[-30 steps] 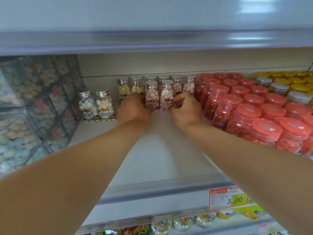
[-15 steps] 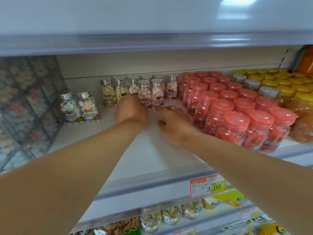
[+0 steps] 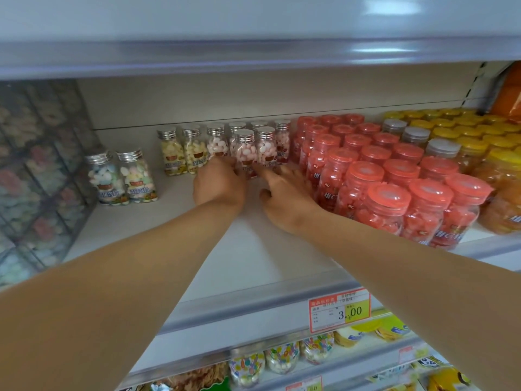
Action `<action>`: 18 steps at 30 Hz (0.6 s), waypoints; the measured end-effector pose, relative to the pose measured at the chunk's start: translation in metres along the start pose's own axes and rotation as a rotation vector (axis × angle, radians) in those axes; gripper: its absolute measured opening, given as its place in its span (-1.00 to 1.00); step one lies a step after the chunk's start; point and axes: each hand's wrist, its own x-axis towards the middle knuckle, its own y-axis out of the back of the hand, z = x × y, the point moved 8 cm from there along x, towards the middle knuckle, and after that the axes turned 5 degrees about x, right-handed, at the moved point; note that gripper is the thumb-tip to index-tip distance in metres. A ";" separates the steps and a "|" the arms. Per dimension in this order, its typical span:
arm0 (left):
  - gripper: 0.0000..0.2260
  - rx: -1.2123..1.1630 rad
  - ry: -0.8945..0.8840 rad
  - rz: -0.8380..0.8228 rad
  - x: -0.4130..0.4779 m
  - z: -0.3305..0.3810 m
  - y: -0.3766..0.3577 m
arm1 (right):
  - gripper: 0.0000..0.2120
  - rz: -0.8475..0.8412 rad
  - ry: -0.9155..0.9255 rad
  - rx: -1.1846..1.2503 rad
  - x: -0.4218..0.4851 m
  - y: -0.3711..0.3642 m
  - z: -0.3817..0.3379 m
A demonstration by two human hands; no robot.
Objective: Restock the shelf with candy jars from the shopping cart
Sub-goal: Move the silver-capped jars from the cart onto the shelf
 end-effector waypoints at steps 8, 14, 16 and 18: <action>-0.65 -0.199 -0.002 -0.191 0.000 0.004 -0.012 | -0.45 0.008 0.000 -0.027 0.000 0.000 0.003; -0.62 0.021 -0.153 -0.179 0.001 -0.006 -0.004 | -0.49 -0.042 0.053 -0.068 0.003 -0.007 -0.007; -0.65 0.157 -0.244 -0.189 -0.005 -0.011 -0.002 | -0.51 -0.053 0.024 -0.100 0.007 -0.010 -0.007; -0.66 0.262 -0.322 -0.241 -0.012 -0.014 -0.005 | -0.51 -0.066 -0.007 -0.133 0.009 -0.013 -0.008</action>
